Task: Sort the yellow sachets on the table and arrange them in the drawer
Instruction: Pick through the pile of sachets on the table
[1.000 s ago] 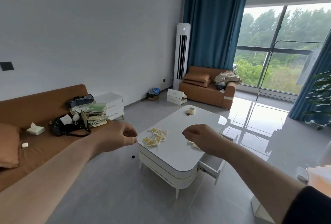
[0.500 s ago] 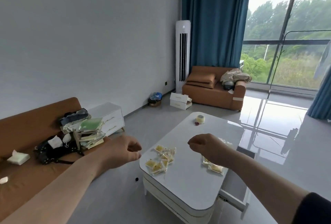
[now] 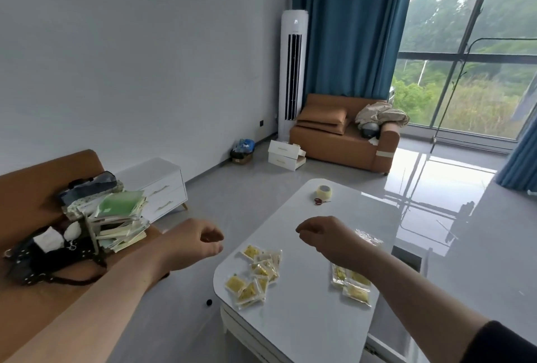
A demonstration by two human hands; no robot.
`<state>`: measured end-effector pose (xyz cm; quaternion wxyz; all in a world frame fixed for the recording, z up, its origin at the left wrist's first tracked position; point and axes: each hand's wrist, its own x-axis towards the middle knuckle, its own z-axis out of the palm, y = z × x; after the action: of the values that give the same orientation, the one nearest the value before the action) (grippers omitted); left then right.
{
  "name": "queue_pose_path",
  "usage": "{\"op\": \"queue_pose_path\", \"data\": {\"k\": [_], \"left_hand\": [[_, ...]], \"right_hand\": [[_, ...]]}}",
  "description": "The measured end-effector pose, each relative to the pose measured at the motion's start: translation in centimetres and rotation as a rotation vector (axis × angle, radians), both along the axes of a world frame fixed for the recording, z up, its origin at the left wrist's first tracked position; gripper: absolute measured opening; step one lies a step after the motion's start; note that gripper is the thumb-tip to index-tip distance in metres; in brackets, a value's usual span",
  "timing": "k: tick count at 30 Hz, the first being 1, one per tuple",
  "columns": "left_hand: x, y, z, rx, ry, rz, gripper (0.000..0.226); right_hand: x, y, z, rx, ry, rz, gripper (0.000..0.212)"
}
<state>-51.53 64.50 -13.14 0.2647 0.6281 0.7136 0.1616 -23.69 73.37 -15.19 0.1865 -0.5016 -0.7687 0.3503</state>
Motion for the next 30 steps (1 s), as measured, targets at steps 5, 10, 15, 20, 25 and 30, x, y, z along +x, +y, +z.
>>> {"op": "queue_pose_path", "data": {"k": [5,10,15,20,25,30], "left_hand": [[-3.8,8.3,-2.9,-0.033,0.043,-0.072,0.034],[-8.9,18.5,-4.6,-0.07,0.09,-0.146,0.036],[-11.8,26.7,-7.0,-0.134,0.089,-0.216,0.037],[-12.3,32.2,-10.4,-0.197,0.036,-0.263,0.037],[-12.0,35.9,-14.3,-0.264,-0.015,-0.269,0.034],[-12.4,38.5,-18.1,-0.347,-0.032,-0.22,0.015]], "right_hand": [[-4.0,7.1,-2.2,-0.032,-0.004,-0.045,0.021],[-8.5,15.5,-4.2,-0.073,-0.03,-0.12,0.022],[-11.6,21.0,-6.7,-0.112,-0.094,-0.136,0.024],[-12.2,24.4,-9.7,-0.194,-0.128,-0.186,0.024],[-11.7,27.7,-12.6,-0.279,-0.129,-0.223,0.023],[-12.1,31.2,-16.3,-0.338,-0.145,-0.179,0.026]]}}
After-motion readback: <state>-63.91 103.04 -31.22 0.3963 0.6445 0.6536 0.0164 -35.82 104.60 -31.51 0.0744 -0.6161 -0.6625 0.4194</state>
